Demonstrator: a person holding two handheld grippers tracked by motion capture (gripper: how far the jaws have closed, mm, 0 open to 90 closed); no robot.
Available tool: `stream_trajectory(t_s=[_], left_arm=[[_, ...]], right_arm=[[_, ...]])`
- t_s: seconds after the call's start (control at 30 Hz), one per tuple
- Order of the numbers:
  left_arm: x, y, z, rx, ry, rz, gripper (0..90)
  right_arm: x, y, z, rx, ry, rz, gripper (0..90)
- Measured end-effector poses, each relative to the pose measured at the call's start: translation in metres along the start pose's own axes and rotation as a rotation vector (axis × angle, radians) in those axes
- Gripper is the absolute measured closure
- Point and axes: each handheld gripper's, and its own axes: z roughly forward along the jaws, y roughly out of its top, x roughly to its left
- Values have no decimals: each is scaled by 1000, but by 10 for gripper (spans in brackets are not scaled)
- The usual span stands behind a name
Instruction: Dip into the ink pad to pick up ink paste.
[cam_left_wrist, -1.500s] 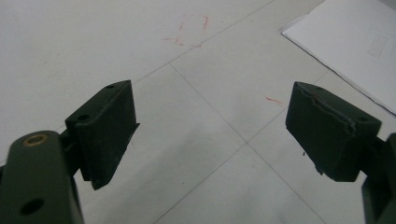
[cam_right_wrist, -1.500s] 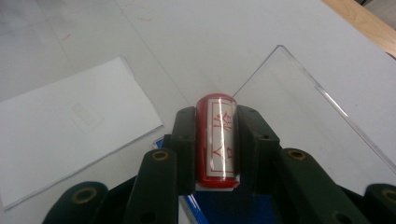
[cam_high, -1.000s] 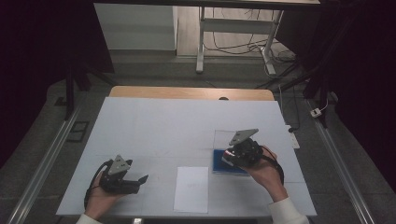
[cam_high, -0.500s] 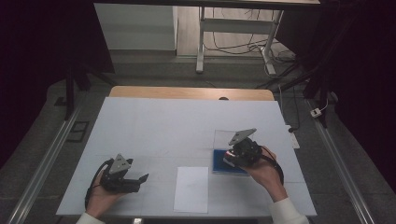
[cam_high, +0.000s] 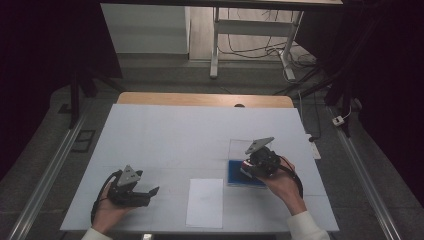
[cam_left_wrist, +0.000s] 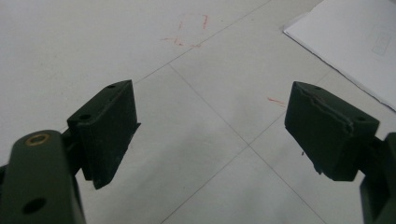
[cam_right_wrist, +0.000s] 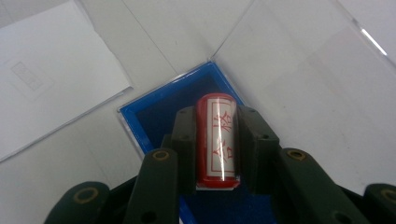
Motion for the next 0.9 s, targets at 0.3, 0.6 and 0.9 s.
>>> stream_trajectory(t_s=[0.3, 0.6, 0.9], left_arm=[[0, 0, 0, 2, -3, 2, 172], [0, 0, 0, 1, -3, 0, 173], [1, 0, -2, -2, -2, -2, 173]], right_arm=[[-2, -2, 4, -7, -2, 17, 692], [-5, -4, 8, 9, 14, 28, 692], [-4, 3, 9, 57, 5, 11, 695]])
